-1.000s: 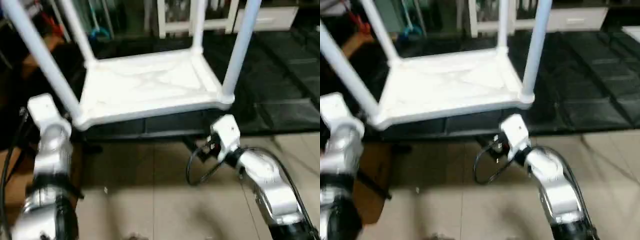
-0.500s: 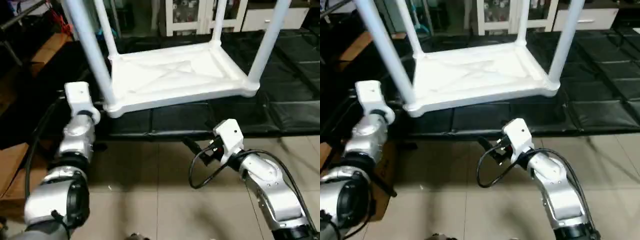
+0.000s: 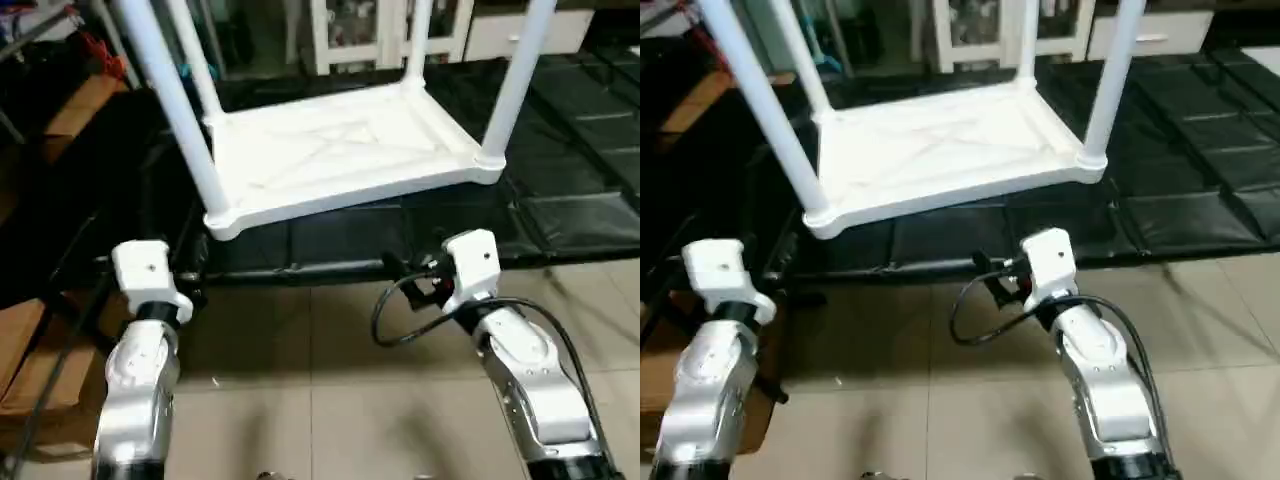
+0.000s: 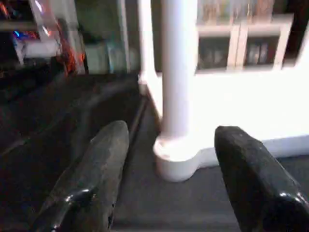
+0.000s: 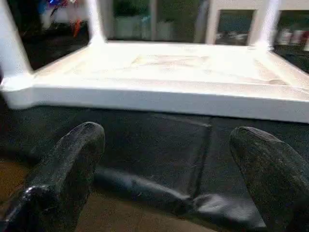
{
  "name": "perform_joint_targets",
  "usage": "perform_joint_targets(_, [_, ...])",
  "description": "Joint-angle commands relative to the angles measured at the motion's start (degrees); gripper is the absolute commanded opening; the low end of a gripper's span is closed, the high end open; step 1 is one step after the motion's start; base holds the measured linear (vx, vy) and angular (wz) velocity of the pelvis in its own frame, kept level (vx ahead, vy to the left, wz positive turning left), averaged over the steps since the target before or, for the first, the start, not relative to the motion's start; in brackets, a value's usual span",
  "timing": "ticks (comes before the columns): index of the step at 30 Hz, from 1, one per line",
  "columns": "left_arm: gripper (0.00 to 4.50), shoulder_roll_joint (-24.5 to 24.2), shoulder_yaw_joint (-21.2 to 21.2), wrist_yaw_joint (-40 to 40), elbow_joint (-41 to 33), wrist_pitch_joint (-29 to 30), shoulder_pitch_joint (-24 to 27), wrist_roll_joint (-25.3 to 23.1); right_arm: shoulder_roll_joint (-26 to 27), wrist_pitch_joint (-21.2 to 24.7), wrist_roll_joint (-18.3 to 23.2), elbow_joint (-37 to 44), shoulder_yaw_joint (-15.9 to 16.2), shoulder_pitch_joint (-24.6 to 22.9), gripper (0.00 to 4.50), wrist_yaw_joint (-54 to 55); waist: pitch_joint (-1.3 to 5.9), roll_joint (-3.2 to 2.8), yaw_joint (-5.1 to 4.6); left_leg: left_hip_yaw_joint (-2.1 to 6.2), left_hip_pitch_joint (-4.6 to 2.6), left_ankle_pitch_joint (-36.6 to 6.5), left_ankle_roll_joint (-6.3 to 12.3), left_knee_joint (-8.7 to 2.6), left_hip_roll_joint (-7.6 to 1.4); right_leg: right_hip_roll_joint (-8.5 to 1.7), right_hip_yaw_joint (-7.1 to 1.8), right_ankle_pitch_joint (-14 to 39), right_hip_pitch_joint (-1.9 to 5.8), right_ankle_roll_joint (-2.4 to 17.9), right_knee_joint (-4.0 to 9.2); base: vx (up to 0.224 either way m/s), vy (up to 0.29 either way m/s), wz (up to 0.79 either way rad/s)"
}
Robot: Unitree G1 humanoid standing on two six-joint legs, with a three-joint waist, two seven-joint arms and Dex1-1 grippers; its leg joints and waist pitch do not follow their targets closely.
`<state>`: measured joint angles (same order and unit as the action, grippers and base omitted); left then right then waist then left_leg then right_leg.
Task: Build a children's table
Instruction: Rotate leg to tighten
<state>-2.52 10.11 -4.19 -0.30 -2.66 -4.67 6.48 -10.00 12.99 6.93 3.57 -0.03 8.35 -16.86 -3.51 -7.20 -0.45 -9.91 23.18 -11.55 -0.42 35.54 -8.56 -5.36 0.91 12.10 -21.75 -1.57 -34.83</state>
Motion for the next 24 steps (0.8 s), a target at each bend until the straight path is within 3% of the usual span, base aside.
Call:
perform_joint_targets(1, [3.14, 0.8, 0.3, 2.1, -2.2, 1.9, 0.7, 0.2, 0.4, 0.0, 1.7, -0.4, -1.4, 0.4, 4.50, 0.8, 2.84, 0.94, -0.40, 1.97, -1.86, -25.0, -1.99, -6.17, -3.76, -2.31, -1.20, 20.4, 0.29, 8.5, 5.30, 0.000, 0.000, 0.00])
perform_joint_targets(2, [3.14, 1.6, 0.2, 2.4, -3.7, 3.5, 1.7, -0.4, 0.6, 0.2, 2.2, -0.7, -1.9, 0.9, 4.50, 0.8, 2.86, 1.28, -0.58, 2.13, -1.34, -24.0, -2.37, -6.27, -3.63, -2.33, -1.13, 20.0, 0.65, 7.4, 5.21, 0.000, 0.000, 0.00])
perform_joint_targets(3, [3.14, 1.8, -0.1, 2.2, -4.5, 4.1, 2.3, -0.7, 0.7, 0.3, 2.3, -0.9, -2.1, 1.1, 4.50, 0.7, 2.94, 1.09, -0.55, 2.22, -1.28, -23.5, -2.42, -6.27, -3.60, -2.43, -1.14, 19.8, 0.70, 7.1, 5.10, 0.000, 0.000, 0.00])
perform_joint_targets(4, [3.14, 2.0, -0.7, 2.0, -5.1, 4.3, 2.7, -0.9, 0.7, 0.4, 2.4, -1.3, -2.4, 1.5, 4.50, 0.7, 3.25, 0.70, -1.09, 0.49, -3.67, -24.0, -5.28, -4.90, -4.09, -1.02, -2.60, 21.9, -1.48, 5.1, 6.62, -0.036, 0.010, -0.22])
perform_joint_targets(5, [3.14, 2.0, -0.7, 2.0, -5.1, 4.3, 2.7, -0.9, 0.7, 0.4, 2.4, -1.3, -2.4, 1.5, 4.50, 0.7, 2.56, 1.55, -1.18, 0.00, -5.04, -29.7, -7.68, -4.57, -3.04, 0.56, -2.05, 29.5, -2.07, 2.7, 6.94, -0.023, 0.007, -0.19])
perform_joint_targets(6, [3.14, 2.0, -0.9, 2.0, -5.3, 4.5, 2.9, -1.0, 0.7, 0.4, 2.4, -1.4, -2.5, 1.7, 4.50, 0.7, 2.37, 1.32, -1.20, -0.07, -5.80, -32.0, -8.09, -4.68, -2.95, 1.01, -1.86, 32.2, -2.38, 1.8, 7.20, -0.012, -0.002, -0.41])
perform_joint_targets(7, [3.14, 2.1, -1.6, 2.2, -6.0, 5.0, 3.3, -1.2, 0.7, 0.4, 2.4, -1.7, -2.5, 2.0, 4.50, 0.6, 2.07, 1.46, -1.54, -0.57, -9.01, -36.7, -8.52, -3.95, -3.04, 2.70, -1.30, 35.5, -4.04, 0.6, 7.93, 0.005, -0.009, -0.24])
perform_joint_targets(8, [3.14, 2.3, -2.7, 2.7, -6.7, 5.4, 3.8, -1.8, 0.6, 0.4, 2.4, -2.0, -2.4, 2.2, 4.50, 0.3, 1.60, 0.95, -1.88, 0.15, -10.82, -41.5, -7.60, -4.92, -3.90, 3.42, 0.30, 32.8, -3.99, 1.2, 7.14, 0.028, 0.006, -0.63])
perform_joint_targets(9, [3.14, 2.2, -3.3, 2.8, -6.9, 5.4, 4.1, -2.3, 0.5, 0.4, 2.3, -2.1, -2.2, 2.3, 4.50, 0.2, 0.88, 0.81, -2.11, 0.72, -10.69, -45.2, -7.28, -6.08, -4.94, 3.57, 1.41, 30.7, -3.72, 1.4, 5.91, 0.052, 0.047, -0.93])
perform_joint_targets(10, [3.14, 2.0, -4.1, 2.5, -7.0, 5.4, 4.4, -2.9, 0.5, 0.3, 2.2, -2.3, -2.0, 2.4, 4.50, 0.1, 0.60, 0.16, -2.52, 1.70, -9.75, -50.4, -6.76, -8.96, -7.01, 2.39, 2.78, 25.8, -1.55, 1.8, 2.18, 0.066, 0.043, -1.44])
perform_joint_targets(11, [3.14, 1.6, -4.6, 2.2, -6.9, 5.5, 4.6, -3.6, 0.6, 0.2, 2.1, -2.7, -1.9, 2.7, 4.50, 0.1, 0.13, 0.12, -2.35, 1.18, -9.20, -54.2, -5.75, -11.66, -8.92, 1.17, 3.67, 19.6, -0.03, 2.8, -1.65, 0.043, 0.029, -1.04])
perform_joint_targets(12, [3.14, 1.6, -4.6, 2.3, -7.0, 5.5, 4.6, -3.8, 0.5, 0.3, 2.1, -2.9, -1.7, 2.7, 4.50, 0.0, -0.18, 0.23, -2.11, 0.60, -9.12, -55.8, -4.93, -12.73, -9.63, 0.79, 4.05, 17.6, 0.54, 3.5, -3.16, 0.038, -0.044, -0.99])
perform_joint_targets(13, [3.14, 1.6, -4.5, 2.4, -7.0, 5.5, 4.5, -4.0, 0.5, 0.3, 2.0, -3.1, -1.6, 2.9, 4.50, -0.1, -0.32, 1.14, -1.75, -0.54, -9.96, -57.3, -2.85, -13.43, -10.81, -0.31, 3.97, 16.7, 1.50, 3.6, -5.37, 0.087, -0.116, -0.85])
perform_joint_targets(14, [3.14, 1.6, -4.4, 2.5, -6.9, 5.7, 4.4, -4.1, 0.3, 0.5, 2.0, -3.3, -1.3, 2.9, 4.50, -0.5, 0.13, 2.03, -1.31, -2.56, -12.54, -56.2, -2.37, -11.30, -9.51, -0.31, 2.88, 22.7, -0.03, 4.8, -2.46, 0.087, -0.116, -0.85])
perform_joint_targets(15, [3.14, 1.5, -4.3, 2.6, -6.9, 5.9, 4.3, -4.2, 0.2, 0.6, 1.9, -3.6, -0.9, 3.0, 4.50, -0.9, -0.56, 3.05, -2.20, -3.23, -12.48, -54.0, -2.72, -7.81, -5.79, 0.41, 3.38, 32.7, -1.42, 4.5, 3.25, 0.127, -0.150, -0.77])
perform_joint_targets(16, [3.14, 1.4, -4.2, 3.0, -7.0, 6.1, 4.3, -4.5, -0.2, -0.3, 0.8, -4.0, 0.2, 3.1, 4.50, -1.4, 1.02, 5.28, -1.76, -2.45, -7.14, -33.0, 1.41, 1.60, 0.97, -3.92, -0.53, 51.3, 3.59, -2.1, 7.82, 0.064, -0.075, -0.41])
perform_joint_targets(17, [3.14, 1.3, -3.9, 3.3, -7.0, 6.3, 4.4, -4.6, -0.5, -0.5, 0.3, -4.2, 1.3, 3.1, 4.50, -2.3, 2.55, 4.61, -1.18, 1.36, -0.52, -15.3, 4.86, 7.52, 1.90, -9.15, -6.49, 55.8, 9.64, -1.8, 7.32, 0.218, -0.101, -0.56])
perform_joint_targets(18, [3.14, 1.2, -3.8, 3.4, -7.0, 6.5, 4.4, -4.5, -0.5, -0.2, 0.5, -4.1, 1.7, 3.1, 4.50, -2.8, 2.84, 4.43, -1.48, 2.64, 0.72, -11.8, 4.74, 8.78, 2.43, -8.08, -6.47, 53.1, 9.23, -1.3, 6.39, 0.234, -0.104, -0.06])
perform_joint_targets(19, [3.14, 1.1, -3.7, 3.6, -7.3, 6.7, 4.6, -4.7, -0.4, -0.1, 0.7, -4.1, 2.0, 3.1, 4.50, -3.3, 2.83, 4.13, -2.40, 4.15, 2.33, -7.6, 4.04, 9.67, 3.12, -6.88, -5.64, 47.3, 8.98, 0.7, 5.94, 0.234, -0.104, -0.06])
perform_joint_targets(20, [3.14, 1.0, -3.7, 3.8, -7.4, 6.8, 4.7, -4.9, -0.5, 0.1, 0.8, -4.1, 2.5, 3.1, 4.50, -3.8, 2.14, 3.84, -2.94, 4.45, 2.69, -2.6, 4.21, 9.58, 3.42, -6.01, -4.13, 45.6, 7.76, 3.5, 7.02, 0.173, -0.136, 0.14])
perform_joint_targets(21, [3.14, 0.9, -3.7, 4.0, -7.6, 6.8, 4.9, -4.9, -0.9, 0.1, 0.3, -4.0, 3.4, 3.1, 4.50, -4.6, 1.71, 3.60, -2.96, 4.52, 3.05, -0.4, 4.66, 8.98, 3.14, -6.15, -3.37, 45.7, 7.49, 5.1, 7.79, 0.201, -0.078, 0.02])
perform_joint_targets(22, [3.14, 0.8, -3.7, 4.1, -7.8, 6.9, 5.1, -5.0, -1.0, 0.2, 0.1, -4.0, 3.8, 3.1, 4.50, -4.8, 1.33, 2.68, -2.88, 4.74, 3.22, 1.4, 5.08, 7.97, 2.54, -6.28, -2.61, 45.7, 7.18, 6.8, 8.56, 0.339, -0.088, 0.10])
perform_joint_targets(23, [3.14, 0.7, -3.6, 4.5, -8.2, 7.1, 5.8, -5.2, -1.6, -0.2, -1.0, -4.1, 5.4, 3.2, 4.50, -5.9, 0.69, 0.41, -1.86, 4.68, 4.36, 1.5, 8.44, 4.05, 0.34, -8.80, 4.47, 42.3, 9.42, 6.4, 10.25, 0.246, -0.030, 0.06])
perform_joint_targets(24, [3.14, 0.8, -3.5, 4.6, -8.4, 7.1, 6.0, -5.3, -1.8, -0.4, -1.3, -4.2, 5.8, 3.3, 4.50, -6.2, 0.12, 0.08, -2.70, 4.66, 3.69, -2.1, 8.77, 3.17, -0.27, -9.08, 6.18, 43.1, 9.90, 4.8, 11.15, 0.285, 0.054, 0.18])
